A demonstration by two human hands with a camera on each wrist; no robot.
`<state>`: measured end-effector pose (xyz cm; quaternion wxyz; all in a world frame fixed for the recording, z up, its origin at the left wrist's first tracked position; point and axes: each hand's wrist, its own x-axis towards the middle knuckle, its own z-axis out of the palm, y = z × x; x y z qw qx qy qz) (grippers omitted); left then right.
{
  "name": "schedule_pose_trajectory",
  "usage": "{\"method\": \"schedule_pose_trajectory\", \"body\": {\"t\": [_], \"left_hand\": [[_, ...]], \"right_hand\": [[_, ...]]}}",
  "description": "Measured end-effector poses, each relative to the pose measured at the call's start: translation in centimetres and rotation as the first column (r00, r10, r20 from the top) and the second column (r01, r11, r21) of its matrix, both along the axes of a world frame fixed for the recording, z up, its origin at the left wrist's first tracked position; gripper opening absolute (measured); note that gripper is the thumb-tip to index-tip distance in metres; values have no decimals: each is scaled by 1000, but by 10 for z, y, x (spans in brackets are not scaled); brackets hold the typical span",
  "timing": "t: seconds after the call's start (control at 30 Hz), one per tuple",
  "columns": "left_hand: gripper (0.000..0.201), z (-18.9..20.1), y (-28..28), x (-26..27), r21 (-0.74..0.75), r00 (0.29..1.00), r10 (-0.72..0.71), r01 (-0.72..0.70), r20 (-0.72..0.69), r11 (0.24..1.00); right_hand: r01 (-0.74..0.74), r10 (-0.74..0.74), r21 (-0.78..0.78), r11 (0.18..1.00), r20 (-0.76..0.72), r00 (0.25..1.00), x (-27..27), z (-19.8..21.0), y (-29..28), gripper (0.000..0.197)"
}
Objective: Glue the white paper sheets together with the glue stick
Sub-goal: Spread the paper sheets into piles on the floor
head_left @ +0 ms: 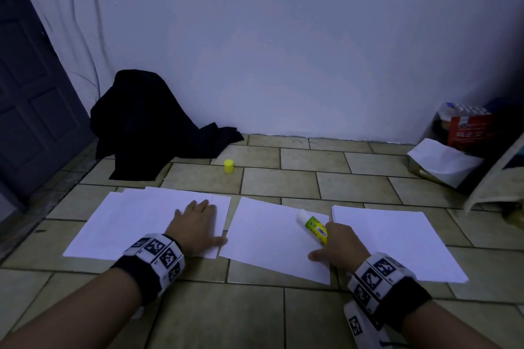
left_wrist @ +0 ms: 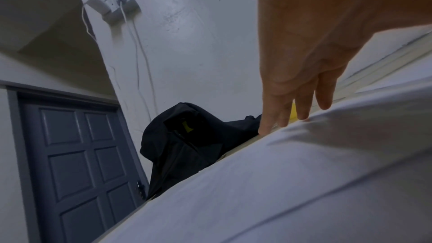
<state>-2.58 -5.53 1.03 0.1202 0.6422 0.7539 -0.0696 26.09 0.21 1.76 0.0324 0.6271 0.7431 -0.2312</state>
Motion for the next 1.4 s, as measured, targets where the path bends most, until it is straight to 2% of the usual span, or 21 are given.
{"method": "schedule_pose_trajectory", "body": {"t": [0.2,0.6,0.8,0.9,1.0,1.07,1.23,1.33,1.4], "left_hand": [[84,0,0,-8,1,996,52,-52,76,999],[86,5,-8,-23,1,994,102,-102,34,995],[72,6,-6,-25,36,995,104,-104,-5,994],[83,6,-4,-26,69,979,202,-199,-34,978],[94,2,0,-32,14,954,299,-299,-14,954],[82,1,0,-33,9,961,275,-275,8,961],[55,-2,4,-28,107,976,215,-216,17,970],[62,-3,7,-32,152,977,158,-180,143,972],[73,-6,10,-38,143,982,128,-147,137,979]], "right_hand": [[6,-6,-16,1000,-20,1000,4,-2,1,43],[-13,13,-13,1000,-21,1000,4,-4,3,43],[-23,23,-10,1000,-20,1000,5,-5,4,42],[-24,24,-8,1000,-19,1000,5,-5,4,41],[-18,18,-11,1000,-18,1000,6,-7,4,43],[-12,12,-14,1000,-16,1000,7,-8,4,44],[-23,22,-15,1000,-6,1000,7,-8,5,43],[-27,27,-16,999,-10,1000,7,-9,6,42],[-28,28,-18,999,-10,1000,7,-8,6,40]]}}
